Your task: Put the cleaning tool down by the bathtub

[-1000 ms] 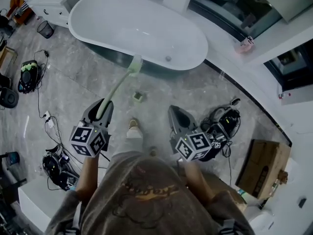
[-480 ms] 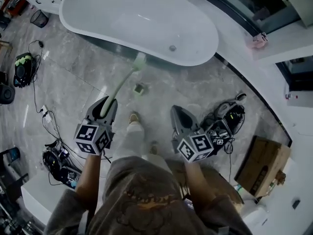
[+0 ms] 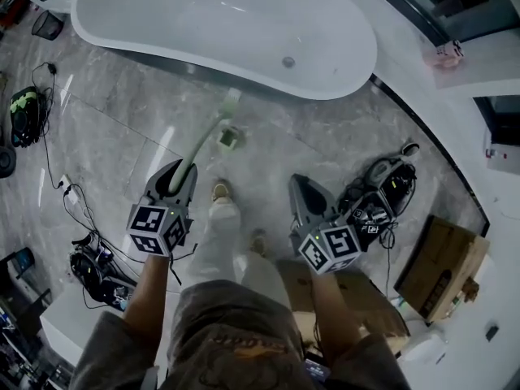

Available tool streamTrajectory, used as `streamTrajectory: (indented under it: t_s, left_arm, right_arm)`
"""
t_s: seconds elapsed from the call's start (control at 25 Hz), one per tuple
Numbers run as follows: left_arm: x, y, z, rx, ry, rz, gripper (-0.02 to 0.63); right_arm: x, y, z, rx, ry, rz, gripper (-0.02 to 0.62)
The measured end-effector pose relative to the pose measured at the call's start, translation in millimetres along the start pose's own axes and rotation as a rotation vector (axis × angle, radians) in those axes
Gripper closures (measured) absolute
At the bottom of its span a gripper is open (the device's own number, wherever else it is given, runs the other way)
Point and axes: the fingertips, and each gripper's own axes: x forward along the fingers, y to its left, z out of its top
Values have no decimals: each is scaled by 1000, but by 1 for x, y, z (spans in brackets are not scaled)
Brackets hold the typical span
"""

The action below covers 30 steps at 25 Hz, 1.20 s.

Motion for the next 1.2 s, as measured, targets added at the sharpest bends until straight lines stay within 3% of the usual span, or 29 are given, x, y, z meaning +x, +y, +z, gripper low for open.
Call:
streamTrajectory:
  t_s: [0.6,0.92,1.2]
  left_arm:
    - [93,48,-99,0,141,-9,488]
    - [139,66,-131,18,192,0,488]
    - [183,79,-162,6,285,4,488]
  right_arm:
    - [96,-36,-65,18,27,-3,595]
    - [117,-46,-91,43,61,-22,595]
    - [130,-49,-102,61,74,-39,595]
